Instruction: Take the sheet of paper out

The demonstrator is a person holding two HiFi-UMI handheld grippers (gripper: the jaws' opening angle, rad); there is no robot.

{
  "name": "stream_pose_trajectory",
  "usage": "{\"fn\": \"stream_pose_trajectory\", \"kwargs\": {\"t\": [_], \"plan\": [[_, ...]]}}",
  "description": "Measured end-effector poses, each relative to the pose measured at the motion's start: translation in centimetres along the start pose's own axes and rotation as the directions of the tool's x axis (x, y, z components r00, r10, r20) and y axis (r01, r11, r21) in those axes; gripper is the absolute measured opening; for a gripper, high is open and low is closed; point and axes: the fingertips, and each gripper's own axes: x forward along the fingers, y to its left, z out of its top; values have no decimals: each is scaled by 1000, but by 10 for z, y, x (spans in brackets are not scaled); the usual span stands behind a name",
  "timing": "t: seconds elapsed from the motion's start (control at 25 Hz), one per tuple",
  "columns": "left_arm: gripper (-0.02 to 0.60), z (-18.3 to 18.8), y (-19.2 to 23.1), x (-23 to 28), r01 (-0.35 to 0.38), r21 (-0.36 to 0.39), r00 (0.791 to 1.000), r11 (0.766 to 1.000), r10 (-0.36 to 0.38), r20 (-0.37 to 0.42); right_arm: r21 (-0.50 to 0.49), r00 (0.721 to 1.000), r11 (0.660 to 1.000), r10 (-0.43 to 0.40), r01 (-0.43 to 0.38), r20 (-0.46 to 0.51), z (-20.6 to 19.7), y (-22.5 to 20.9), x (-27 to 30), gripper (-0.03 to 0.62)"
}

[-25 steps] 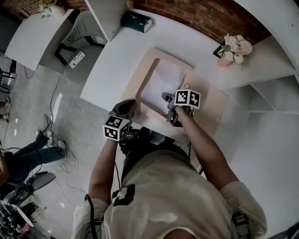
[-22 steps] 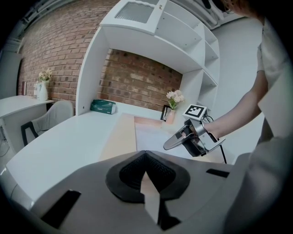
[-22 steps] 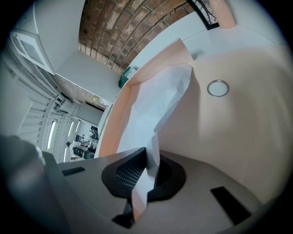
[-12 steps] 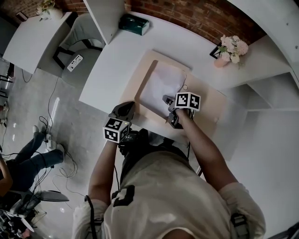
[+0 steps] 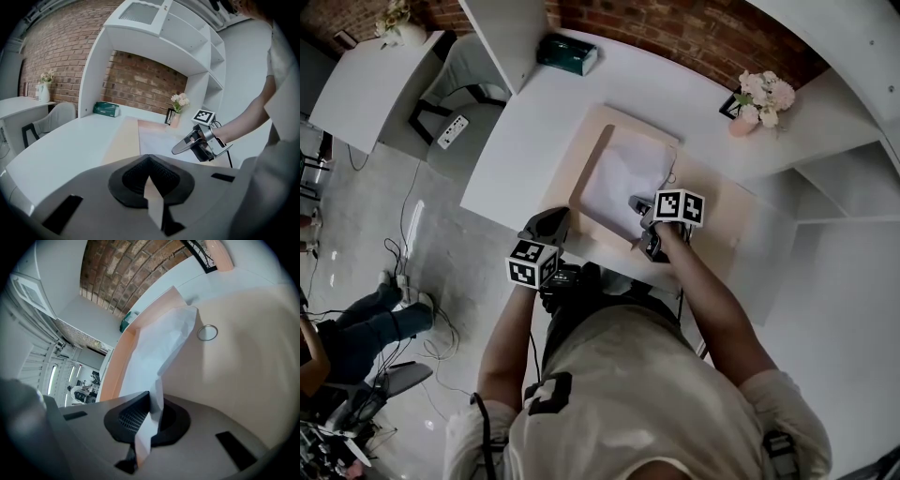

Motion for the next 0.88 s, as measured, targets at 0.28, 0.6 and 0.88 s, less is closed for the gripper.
{"fn": "stream_pose_trajectory", "kwargs": {"t": [0.28,0.6,0.88], "plan": [[17,-1,2,-1,-11,-19,1000,1000,11,-3,7,1000,1000,6,-6,4,-2,-4,-5,28],[17,-1,2,0,-19,-40,1000,999,19,-6,22,1000,1000,11,-11,15,-3,-10,-14,28],[17,-1,2,0,-15,-42,1000,999,15,-10,5,1000,1000,0,0,22,-4,-15,-19,28]]}}
